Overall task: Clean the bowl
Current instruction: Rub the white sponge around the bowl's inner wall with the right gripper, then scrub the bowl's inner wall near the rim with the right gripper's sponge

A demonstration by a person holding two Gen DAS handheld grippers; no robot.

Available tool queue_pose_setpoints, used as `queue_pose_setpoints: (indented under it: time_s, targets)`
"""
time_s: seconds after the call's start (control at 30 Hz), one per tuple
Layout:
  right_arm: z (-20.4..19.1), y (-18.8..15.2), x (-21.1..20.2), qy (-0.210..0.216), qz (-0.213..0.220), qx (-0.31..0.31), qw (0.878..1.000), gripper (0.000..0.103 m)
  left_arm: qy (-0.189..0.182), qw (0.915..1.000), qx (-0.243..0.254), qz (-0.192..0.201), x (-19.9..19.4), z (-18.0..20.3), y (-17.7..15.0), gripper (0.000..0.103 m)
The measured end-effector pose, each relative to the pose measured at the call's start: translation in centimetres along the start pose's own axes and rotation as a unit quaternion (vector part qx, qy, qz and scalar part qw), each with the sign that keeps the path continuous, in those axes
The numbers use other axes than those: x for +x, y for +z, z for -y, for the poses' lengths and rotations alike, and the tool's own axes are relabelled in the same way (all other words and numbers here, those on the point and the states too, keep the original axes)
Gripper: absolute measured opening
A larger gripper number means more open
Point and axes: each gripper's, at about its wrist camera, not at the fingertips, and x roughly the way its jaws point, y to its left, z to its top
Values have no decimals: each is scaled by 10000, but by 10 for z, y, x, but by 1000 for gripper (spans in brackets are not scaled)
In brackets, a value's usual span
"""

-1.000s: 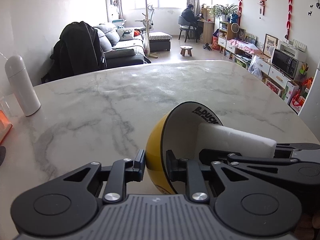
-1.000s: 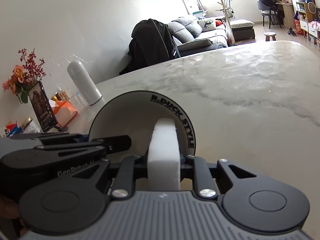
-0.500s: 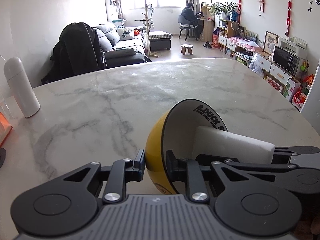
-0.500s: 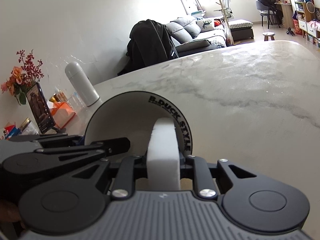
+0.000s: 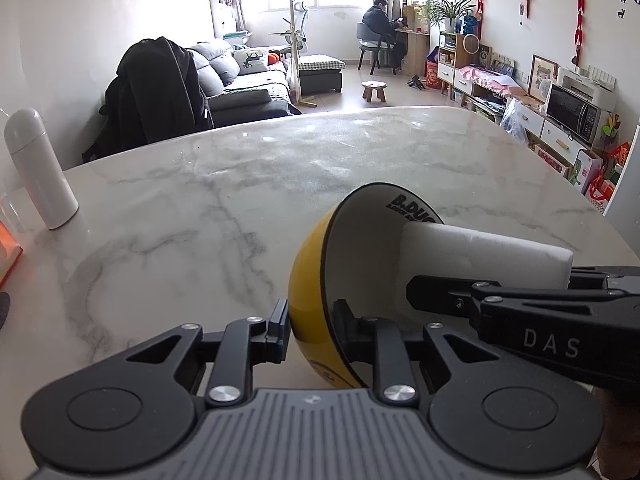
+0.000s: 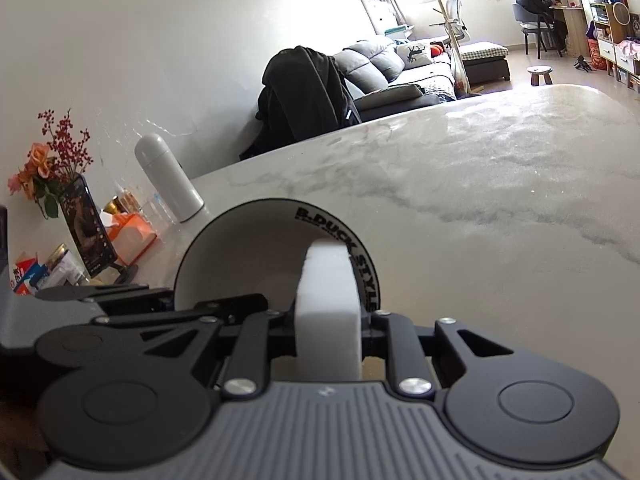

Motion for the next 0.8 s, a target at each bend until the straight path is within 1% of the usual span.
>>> queue_pose_setpoints:
  time_s: [0.4, 0.67, 0.8]
  targets:
    - [-4, -6, 5, -37, -139, -51, 9999, 22, -67, 10000, -40, -12, 3, -2, 0, 23]
    - [-2, 2, -5, -64, 46, -46, 10000, 22, -12, 10000, 30, 54, 2, 2, -2, 23]
    - [-2, 1, -7, -140, 43, -48, 9999, 22, 12, 9999, 81, 130, 2, 4, -3, 23]
